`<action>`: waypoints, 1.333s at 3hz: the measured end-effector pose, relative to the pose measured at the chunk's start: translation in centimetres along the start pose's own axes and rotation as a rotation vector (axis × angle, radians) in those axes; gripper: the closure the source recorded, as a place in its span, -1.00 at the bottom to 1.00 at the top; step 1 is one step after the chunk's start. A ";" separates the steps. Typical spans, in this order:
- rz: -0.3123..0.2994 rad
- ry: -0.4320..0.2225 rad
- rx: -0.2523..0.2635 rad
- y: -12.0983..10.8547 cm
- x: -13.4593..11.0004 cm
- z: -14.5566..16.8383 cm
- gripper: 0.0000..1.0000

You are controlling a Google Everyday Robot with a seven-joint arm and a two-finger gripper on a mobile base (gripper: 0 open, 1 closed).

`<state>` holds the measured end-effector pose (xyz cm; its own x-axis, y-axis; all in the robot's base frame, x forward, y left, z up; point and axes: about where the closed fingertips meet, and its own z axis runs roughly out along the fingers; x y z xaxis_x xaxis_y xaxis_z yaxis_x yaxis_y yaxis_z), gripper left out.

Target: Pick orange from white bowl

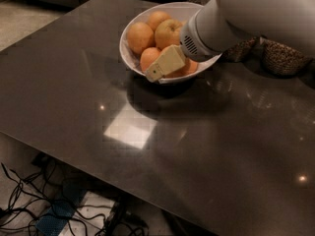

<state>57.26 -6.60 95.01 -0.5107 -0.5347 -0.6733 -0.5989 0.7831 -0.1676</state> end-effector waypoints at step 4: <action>-0.055 -0.107 0.023 -2.1 -0.3 3.5 -1.00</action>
Offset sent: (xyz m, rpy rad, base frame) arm 0.0328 -0.0008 -0.0146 0.0037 -0.1490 0.0526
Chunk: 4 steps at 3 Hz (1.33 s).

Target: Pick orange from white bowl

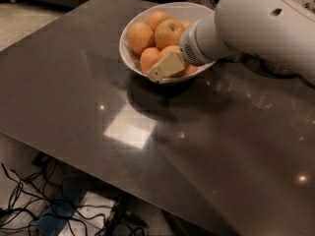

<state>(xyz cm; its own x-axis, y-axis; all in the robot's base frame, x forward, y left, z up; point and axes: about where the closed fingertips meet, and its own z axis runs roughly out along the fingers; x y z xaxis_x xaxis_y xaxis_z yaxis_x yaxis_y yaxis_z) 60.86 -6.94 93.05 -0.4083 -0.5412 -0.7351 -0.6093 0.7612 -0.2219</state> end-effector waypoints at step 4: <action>0.037 0.011 -0.013 -1.1 1.0 1.5 -0.84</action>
Offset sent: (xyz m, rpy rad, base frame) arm 0.0153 -0.0139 -0.0212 0.0370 0.0391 -0.0244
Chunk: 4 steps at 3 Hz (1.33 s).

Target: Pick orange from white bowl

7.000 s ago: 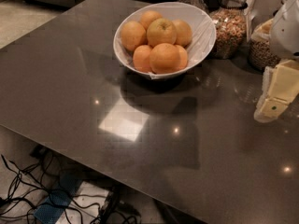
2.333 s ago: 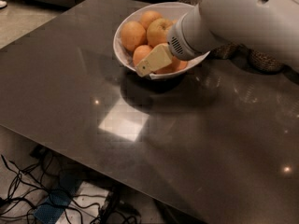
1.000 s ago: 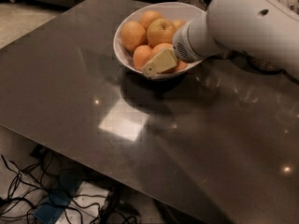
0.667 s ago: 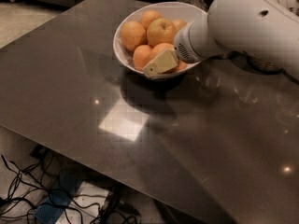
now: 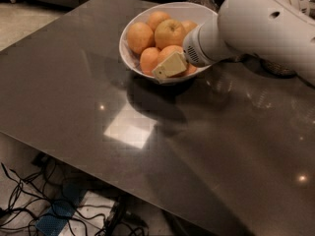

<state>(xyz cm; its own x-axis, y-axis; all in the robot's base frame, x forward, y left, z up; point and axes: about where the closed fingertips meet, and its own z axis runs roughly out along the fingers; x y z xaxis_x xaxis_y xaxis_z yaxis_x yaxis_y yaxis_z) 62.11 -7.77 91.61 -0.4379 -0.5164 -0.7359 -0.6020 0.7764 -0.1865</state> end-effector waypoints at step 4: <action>0.025 0.032 -0.031 -0.4 -0.1 2.3 -0.27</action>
Offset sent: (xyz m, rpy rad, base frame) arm 0.0158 0.0034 -0.0133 -0.0008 0.0386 -0.0036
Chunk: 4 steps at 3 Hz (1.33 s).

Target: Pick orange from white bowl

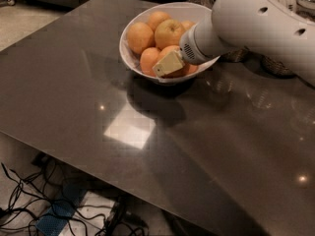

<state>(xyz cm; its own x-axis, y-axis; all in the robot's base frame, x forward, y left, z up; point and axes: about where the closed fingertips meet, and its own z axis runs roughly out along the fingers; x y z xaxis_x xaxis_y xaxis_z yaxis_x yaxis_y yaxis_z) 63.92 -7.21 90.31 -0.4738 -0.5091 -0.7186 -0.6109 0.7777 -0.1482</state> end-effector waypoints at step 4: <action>-0.036 -0.003 -0.010 1.0 -0.2 -1.3 1.00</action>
Offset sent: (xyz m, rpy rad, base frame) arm -0.0032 0.0013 0.0007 0.0000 0.0000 0.0000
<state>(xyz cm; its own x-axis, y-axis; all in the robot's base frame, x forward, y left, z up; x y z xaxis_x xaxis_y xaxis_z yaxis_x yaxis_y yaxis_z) 62.61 -6.82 91.23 -0.4497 -0.5356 -0.7147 -0.6339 0.7552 -0.1671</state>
